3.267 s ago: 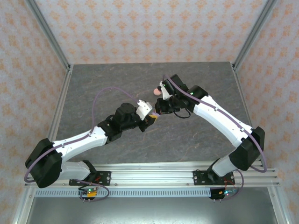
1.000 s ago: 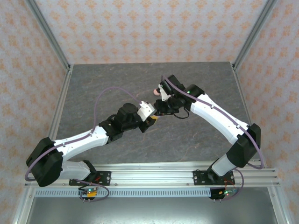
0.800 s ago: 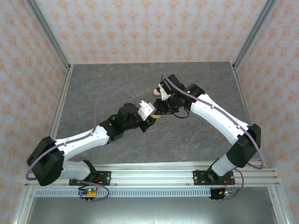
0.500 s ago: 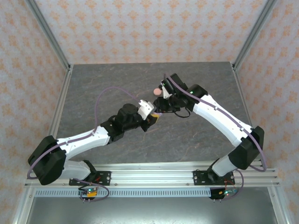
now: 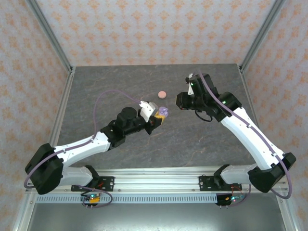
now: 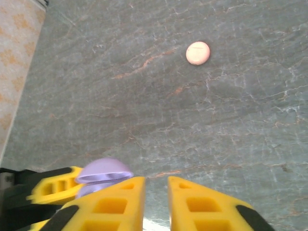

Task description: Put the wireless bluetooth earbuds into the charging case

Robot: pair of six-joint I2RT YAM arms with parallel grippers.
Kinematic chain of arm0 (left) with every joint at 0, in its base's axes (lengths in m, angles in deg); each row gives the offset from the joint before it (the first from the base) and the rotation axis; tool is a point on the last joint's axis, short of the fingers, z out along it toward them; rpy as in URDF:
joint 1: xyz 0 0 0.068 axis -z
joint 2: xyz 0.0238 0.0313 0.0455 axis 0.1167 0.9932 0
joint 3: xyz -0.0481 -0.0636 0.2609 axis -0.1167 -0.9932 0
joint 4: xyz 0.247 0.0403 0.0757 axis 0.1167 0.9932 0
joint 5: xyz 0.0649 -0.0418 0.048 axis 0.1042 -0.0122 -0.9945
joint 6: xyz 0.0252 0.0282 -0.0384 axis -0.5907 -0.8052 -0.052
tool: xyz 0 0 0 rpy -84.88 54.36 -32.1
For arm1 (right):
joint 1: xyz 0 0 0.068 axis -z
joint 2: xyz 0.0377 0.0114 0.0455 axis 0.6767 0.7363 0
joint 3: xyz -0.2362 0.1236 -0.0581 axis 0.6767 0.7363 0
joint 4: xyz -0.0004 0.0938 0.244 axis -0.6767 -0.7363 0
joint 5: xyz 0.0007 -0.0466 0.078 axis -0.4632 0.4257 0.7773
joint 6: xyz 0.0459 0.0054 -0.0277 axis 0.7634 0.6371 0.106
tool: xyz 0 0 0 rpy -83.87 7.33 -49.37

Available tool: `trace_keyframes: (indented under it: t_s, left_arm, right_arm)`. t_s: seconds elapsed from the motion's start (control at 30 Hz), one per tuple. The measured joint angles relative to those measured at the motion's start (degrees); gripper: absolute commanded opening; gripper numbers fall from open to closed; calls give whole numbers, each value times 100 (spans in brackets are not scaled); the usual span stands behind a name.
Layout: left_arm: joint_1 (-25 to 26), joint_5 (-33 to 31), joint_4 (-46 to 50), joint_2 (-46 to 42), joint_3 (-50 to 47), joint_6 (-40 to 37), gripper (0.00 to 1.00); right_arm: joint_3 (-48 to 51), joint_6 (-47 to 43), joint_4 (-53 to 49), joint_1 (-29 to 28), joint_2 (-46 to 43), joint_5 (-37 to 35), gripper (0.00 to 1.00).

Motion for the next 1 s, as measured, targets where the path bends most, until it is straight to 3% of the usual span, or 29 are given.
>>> trace_keyframes:
  t_s: [0.13,0.43,1.0]
  left_arm:
    - [0,175,-7,-149,2,44,11]
    - [0,404,-2,-247,28,142,11]
    - [0,374,94,-262,243,166,11]
  right_arm:
    - [166,-144,-4,44,17,352,8]
    - [184,-326,11,44,90,1141,8]
    - [188,-452,22,4,205,1698,9]
